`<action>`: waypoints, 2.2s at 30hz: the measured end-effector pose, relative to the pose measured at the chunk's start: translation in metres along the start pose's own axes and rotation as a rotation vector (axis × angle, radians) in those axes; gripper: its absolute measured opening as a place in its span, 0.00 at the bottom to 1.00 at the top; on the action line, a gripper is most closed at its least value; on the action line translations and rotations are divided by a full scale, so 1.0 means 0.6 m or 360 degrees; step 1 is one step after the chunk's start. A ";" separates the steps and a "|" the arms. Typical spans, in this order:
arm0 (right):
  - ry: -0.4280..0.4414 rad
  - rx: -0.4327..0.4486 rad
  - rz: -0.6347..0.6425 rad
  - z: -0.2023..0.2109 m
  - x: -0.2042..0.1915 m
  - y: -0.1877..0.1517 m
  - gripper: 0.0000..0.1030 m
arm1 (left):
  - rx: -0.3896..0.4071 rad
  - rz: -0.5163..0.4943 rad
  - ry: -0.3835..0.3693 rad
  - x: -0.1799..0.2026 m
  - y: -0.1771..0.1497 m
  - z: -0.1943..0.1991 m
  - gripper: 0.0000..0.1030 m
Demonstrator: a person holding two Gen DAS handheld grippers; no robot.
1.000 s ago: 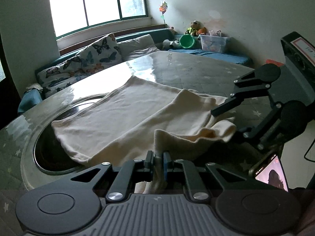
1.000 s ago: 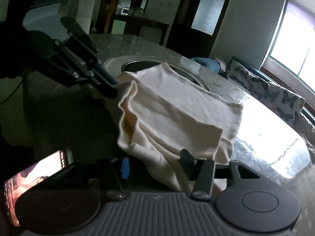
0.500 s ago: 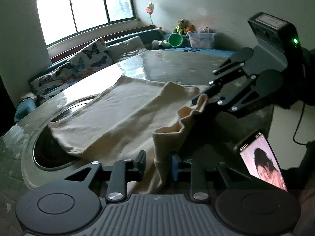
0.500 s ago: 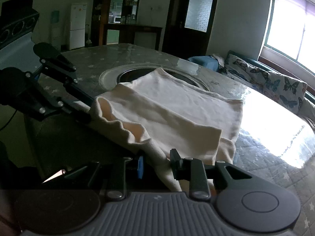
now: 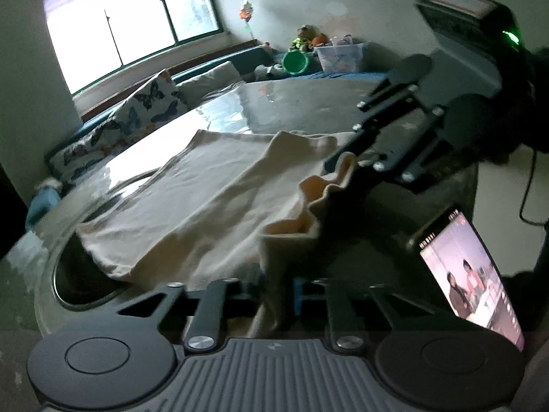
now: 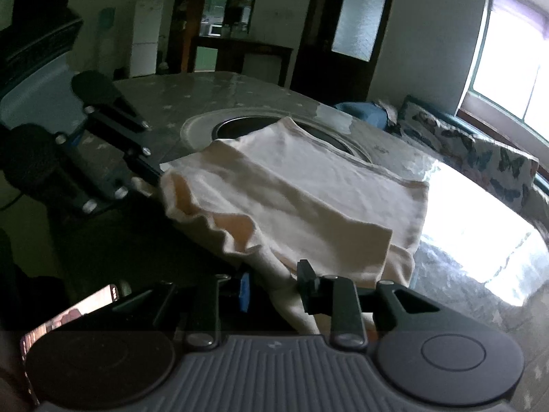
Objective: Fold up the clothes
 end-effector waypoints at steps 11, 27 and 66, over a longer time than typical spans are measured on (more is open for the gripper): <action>0.0010 0.0028 -0.0060 -0.004 0.001 0.002 0.14 | 0.0051 -0.0026 0.0074 -0.003 -0.003 0.014 0.26; 0.0007 0.0166 -0.0140 0.058 -0.014 0.021 0.10 | 0.0153 0.0039 0.0072 -0.001 0.004 0.074 0.10; -0.0003 0.0204 -0.0114 0.004 0.109 0.204 0.10 | 0.0231 -0.0057 0.0307 -0.188 0.129 0.010 0.10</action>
Point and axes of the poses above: each gripper's, at about its wrist camera, not at the fingertips, and z roughly against the way its jaws point, x to its right, y to its top, the point moved 9 cm from there along -z, roughly the way its jaws point, and after that the axes turned 5 degrees about -z, right-handed, at the moved point
